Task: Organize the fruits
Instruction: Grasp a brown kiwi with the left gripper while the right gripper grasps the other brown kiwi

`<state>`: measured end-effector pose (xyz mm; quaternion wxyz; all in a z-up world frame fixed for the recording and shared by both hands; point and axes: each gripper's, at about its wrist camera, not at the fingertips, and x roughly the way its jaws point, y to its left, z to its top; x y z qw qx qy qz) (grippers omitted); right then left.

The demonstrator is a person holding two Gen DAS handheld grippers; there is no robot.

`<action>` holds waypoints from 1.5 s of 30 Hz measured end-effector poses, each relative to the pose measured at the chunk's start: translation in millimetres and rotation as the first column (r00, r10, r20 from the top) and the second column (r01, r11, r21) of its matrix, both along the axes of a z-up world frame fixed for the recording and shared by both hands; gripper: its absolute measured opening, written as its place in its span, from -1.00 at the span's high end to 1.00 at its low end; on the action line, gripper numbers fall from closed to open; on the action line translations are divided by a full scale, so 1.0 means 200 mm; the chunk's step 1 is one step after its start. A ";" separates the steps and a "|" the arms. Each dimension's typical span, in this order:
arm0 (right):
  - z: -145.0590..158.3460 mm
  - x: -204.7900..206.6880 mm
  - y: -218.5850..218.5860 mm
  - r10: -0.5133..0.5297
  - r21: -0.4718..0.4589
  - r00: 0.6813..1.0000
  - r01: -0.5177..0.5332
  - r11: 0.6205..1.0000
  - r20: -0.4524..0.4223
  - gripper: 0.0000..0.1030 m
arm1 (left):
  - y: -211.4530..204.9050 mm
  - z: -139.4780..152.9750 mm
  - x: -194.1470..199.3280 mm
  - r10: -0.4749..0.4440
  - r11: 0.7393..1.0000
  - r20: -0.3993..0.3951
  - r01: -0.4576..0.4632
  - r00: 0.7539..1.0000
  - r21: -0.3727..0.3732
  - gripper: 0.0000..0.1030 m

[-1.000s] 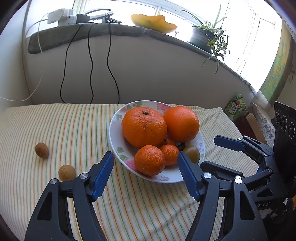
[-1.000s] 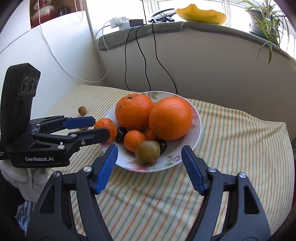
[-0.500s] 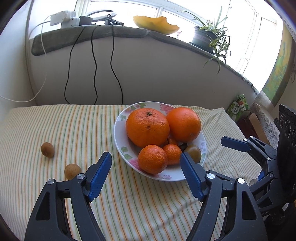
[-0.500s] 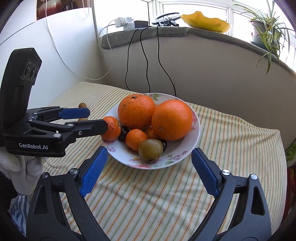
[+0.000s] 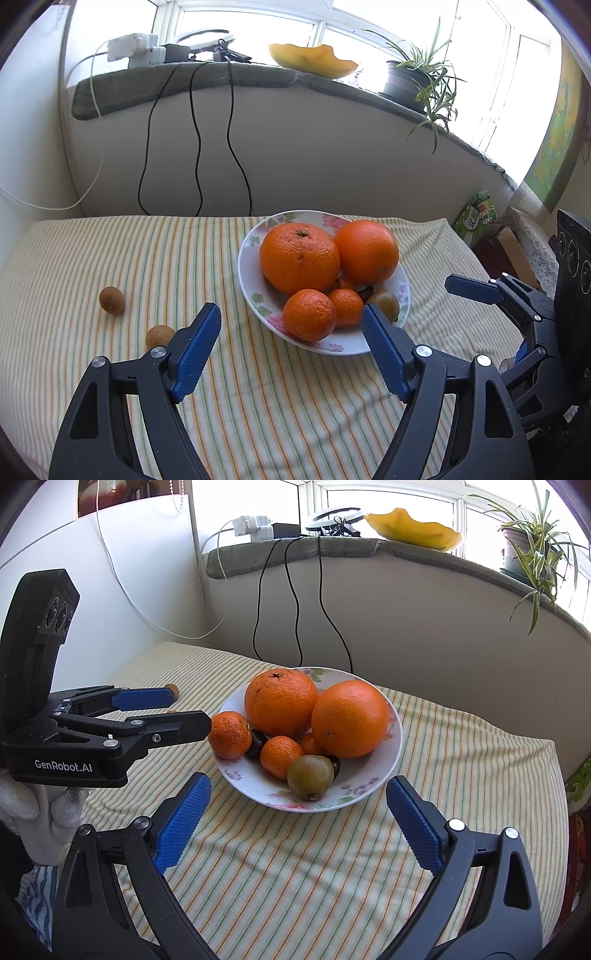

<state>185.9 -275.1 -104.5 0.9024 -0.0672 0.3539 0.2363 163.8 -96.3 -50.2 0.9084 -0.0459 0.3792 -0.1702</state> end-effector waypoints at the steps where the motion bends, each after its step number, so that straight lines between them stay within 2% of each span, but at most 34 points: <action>1: 0.00 -0.01 0.00 0.000 0.000 1.000 0.000 1.000 0.001 -0.91 | 0.00 0.00 0.00 0.000 1.000 0.003 0.000 1.000 0.001 -0.52; 20: 0.04 -0.08 0.11 0.029 0.014 1.000 -0.029 0.999 -0.002 -0.92 | 0.15 0.03 -0.06 0.036 0.999 0.030 -0.036 0.999 -0.014 -0.52; 31: 0.01 -0.10 0.25 0.089 0.025 0.996 -0.088 0.996 -0.016 -0.92 | 0.38 -0.04 -0.08 0.122 0.993 0.012 -0.122 0.992 0.007 -0.52; 37: -0.03 -0.10 0.35 0.134 0.042 0.990 -0.132 0.990 -0.038 -0.92 | 0.57 -0.10 -0.07 0.187 0.982 -0.008 -0.187 0.982 -0.027 -0.52; 45: -0.06 -0.10 0.52 0.200 0.055 0.979 -0.197 0.979 -0.051 -0.92 | 0.72 -0.15 -0.04 0.208 0.977 -0.031 -0.209 0.978 -0.046 -0.34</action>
